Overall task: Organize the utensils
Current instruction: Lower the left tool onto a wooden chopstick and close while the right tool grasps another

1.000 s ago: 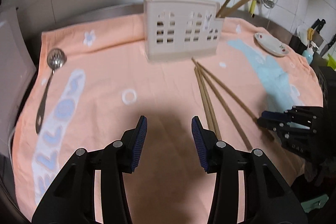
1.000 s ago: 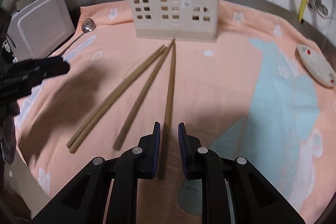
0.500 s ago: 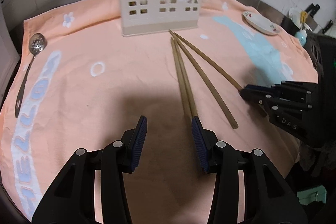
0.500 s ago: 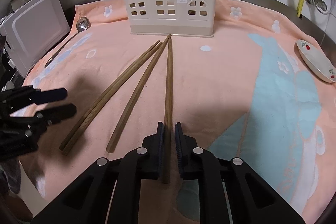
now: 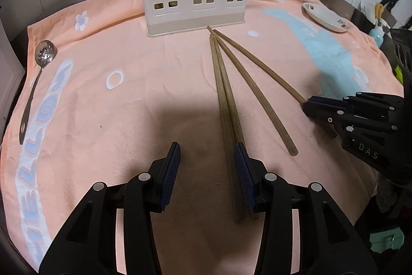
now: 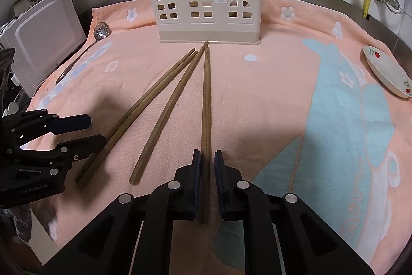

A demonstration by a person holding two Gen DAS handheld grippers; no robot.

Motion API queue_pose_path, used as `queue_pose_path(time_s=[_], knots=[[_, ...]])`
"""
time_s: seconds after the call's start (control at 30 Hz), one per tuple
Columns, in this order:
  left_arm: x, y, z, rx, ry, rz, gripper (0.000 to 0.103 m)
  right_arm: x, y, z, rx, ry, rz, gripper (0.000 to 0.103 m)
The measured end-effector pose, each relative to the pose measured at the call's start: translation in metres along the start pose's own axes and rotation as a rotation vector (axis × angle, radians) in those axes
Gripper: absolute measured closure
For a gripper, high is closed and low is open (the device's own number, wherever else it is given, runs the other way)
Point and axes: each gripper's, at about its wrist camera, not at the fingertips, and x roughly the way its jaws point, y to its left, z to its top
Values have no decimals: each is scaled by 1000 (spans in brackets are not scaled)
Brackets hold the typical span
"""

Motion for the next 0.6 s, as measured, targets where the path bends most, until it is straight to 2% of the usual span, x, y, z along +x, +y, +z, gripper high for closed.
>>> queue_pose_path(time_s=[0.13, 0.3, 0.47, 0.6], knots=[[5, -4, 2, -9, 10, 13, 72, 0, 3, -1, -16, -4, -14, 92], [4, -2, 1, 19, -12, 104, 77, 0, 1, -2, -7, -3, -8, 93], [0, 8, -1, -29, -22, 57, 86, 1, 2, -2, -4, -10, -10, 92], [3, -3, -4, -6, -28, 1, 86, 1, 2, -3, -2, -15, -8, 93]])
